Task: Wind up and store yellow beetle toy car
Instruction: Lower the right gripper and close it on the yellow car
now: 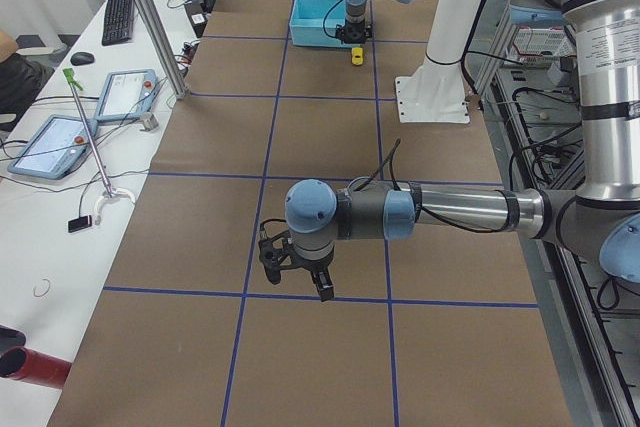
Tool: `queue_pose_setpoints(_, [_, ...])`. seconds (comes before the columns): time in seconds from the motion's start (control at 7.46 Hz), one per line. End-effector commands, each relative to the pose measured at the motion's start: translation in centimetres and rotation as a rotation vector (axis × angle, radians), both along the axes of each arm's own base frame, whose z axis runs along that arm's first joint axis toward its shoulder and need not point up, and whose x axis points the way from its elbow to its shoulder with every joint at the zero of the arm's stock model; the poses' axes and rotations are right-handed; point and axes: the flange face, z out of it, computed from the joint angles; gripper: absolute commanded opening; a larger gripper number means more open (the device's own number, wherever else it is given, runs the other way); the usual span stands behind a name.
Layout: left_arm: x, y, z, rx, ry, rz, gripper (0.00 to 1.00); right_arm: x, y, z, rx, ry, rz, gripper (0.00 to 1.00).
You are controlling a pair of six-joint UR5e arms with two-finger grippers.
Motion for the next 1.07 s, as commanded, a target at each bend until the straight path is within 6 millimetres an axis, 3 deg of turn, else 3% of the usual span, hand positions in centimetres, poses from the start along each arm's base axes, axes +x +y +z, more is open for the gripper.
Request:
queue_pose_setpoints(0.0, [0.0, 0.1, 0.1, -0.003, 0.000, 0.000, 1.00, -1.8, 1.0, 1.7, -0.008, 0.041, -0.026, 0.99])
queue_pose_setpoints(0.67, [-0.1, 0.2, 0.2, -0.005, -0.006, -0.001, 1.00, -3.0, 0.7, 3.3, 0.016, 0.087, -0.020, 0.99])
queue_pose_setpoints(0.94, [-0.1, 0.2, 0.2, -0.006, -0.006, -0.001, 1.00, -4.9, 0.2, 4.5, 0.027, 0.060, -0.021, 0.99])
